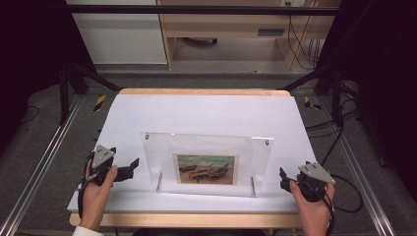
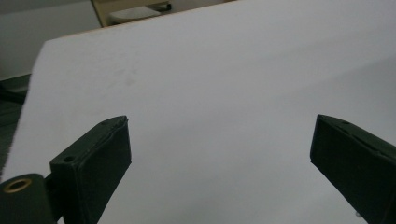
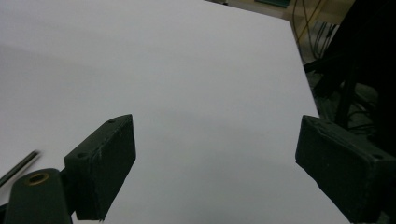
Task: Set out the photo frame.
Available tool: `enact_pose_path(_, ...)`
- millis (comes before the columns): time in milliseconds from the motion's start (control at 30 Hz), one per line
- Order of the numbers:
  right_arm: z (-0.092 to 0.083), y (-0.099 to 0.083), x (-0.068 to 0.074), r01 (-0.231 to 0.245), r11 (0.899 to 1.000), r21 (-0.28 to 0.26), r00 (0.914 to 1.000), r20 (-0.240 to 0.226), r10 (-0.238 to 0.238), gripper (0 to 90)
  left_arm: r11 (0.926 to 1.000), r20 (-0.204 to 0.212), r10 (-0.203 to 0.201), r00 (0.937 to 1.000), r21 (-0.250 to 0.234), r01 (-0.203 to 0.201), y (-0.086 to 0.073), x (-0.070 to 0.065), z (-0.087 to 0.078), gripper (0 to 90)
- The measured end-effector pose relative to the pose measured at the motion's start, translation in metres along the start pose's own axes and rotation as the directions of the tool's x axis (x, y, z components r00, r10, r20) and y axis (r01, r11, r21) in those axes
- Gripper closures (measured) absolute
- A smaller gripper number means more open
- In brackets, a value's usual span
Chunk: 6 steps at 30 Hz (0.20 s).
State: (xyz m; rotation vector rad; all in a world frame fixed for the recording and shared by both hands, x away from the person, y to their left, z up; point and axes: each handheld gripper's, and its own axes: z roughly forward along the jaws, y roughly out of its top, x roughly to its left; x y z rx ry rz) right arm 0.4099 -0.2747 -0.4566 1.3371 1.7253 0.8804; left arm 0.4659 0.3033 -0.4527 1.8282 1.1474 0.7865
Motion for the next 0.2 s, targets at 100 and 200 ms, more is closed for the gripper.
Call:
enact_pose_path(100,0.019,0.006,-0.002,-0.013,1.000,-0.002,0.9998,0.018,0.013,15.4,0.9991,-0.006,-0.043,0.9991,-0.004,0.043,0.002,0.006,0.014,4.9)
enact_pose_path(200,0.031,0.010,-0.003,-0.022,1.000,-0.012,0.9998,-0.004,0.022,18.5,1.0000,-0.023,-0.006,0.9997,0.006,0.006,0.002,0.008,0.020,4.2)
